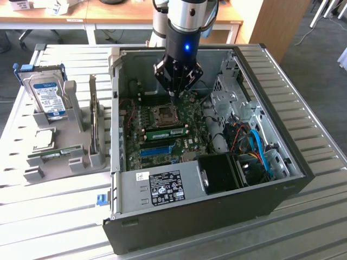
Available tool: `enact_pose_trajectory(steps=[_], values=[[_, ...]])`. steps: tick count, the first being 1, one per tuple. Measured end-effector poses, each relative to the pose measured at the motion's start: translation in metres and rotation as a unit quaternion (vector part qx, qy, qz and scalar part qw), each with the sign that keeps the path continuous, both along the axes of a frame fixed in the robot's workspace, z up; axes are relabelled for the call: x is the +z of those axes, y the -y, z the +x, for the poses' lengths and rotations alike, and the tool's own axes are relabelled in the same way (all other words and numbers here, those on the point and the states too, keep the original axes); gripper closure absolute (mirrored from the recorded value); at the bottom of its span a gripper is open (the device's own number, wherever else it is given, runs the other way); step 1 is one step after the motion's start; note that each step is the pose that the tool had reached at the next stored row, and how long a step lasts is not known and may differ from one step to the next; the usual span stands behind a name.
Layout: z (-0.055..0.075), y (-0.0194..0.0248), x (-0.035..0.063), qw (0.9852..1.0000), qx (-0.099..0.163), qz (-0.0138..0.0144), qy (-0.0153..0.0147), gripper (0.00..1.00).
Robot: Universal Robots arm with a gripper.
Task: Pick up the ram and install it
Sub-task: 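Press down the ram until it locks into place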
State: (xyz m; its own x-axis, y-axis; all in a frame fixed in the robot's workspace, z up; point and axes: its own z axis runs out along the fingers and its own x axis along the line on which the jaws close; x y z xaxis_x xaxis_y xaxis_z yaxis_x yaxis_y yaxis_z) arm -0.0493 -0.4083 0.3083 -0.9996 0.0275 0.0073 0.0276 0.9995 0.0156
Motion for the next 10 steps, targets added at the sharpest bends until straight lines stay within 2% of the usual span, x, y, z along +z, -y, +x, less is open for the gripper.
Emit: enact_pose_trajectory(steps=[4, 10], values=[[-0.0001, 0.0000, -0.0002, 0.9995, -0.031, 0.0000, 0.0000, 0.89], [-0.0001, 0.0000, -0.0002, 0.9995, -0.033, 0.0000, 0.0000, 0.89]])
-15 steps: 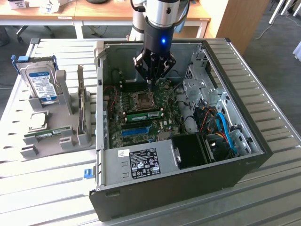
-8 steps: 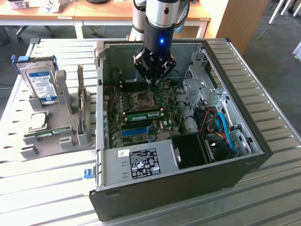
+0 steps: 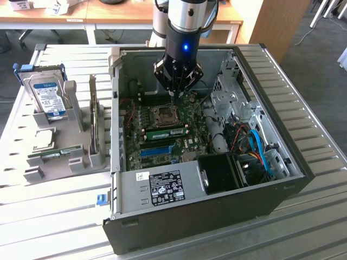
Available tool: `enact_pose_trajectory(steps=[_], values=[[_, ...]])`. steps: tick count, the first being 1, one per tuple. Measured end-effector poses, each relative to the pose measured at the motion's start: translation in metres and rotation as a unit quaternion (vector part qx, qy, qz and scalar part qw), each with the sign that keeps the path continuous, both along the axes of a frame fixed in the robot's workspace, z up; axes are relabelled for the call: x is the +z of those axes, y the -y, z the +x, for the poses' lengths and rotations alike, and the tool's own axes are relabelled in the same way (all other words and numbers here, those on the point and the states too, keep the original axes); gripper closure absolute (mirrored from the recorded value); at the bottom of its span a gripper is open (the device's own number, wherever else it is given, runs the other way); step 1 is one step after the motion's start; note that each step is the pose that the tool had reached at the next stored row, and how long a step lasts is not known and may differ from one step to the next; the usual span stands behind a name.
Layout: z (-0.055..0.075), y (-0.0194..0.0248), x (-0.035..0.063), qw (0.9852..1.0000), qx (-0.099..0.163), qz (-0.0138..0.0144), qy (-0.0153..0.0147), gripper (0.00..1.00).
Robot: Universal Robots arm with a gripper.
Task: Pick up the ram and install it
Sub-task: 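Press down the ram until it locks into place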
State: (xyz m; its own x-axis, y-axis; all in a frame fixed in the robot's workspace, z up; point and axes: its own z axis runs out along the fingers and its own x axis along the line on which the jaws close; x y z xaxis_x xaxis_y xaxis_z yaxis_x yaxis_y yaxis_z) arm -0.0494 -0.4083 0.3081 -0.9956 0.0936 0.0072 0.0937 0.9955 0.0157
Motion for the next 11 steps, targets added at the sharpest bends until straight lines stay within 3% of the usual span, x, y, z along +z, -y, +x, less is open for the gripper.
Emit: enact_pose_trajectory(steps=[3, 5, 11], values=[[0.0000, -0.0001, -0.0002, 1.0000, 0.000, -0.0005, 0.0001, 0.89], [0.0000, 0.0000, -0.0001, 1.0000, 0.000, -0.0026, 0.0000, 0.89], [0.0000, 0.0000, 0.0000, 1.0000, 0.000, -0.0027, 0.0000, 0.89]])
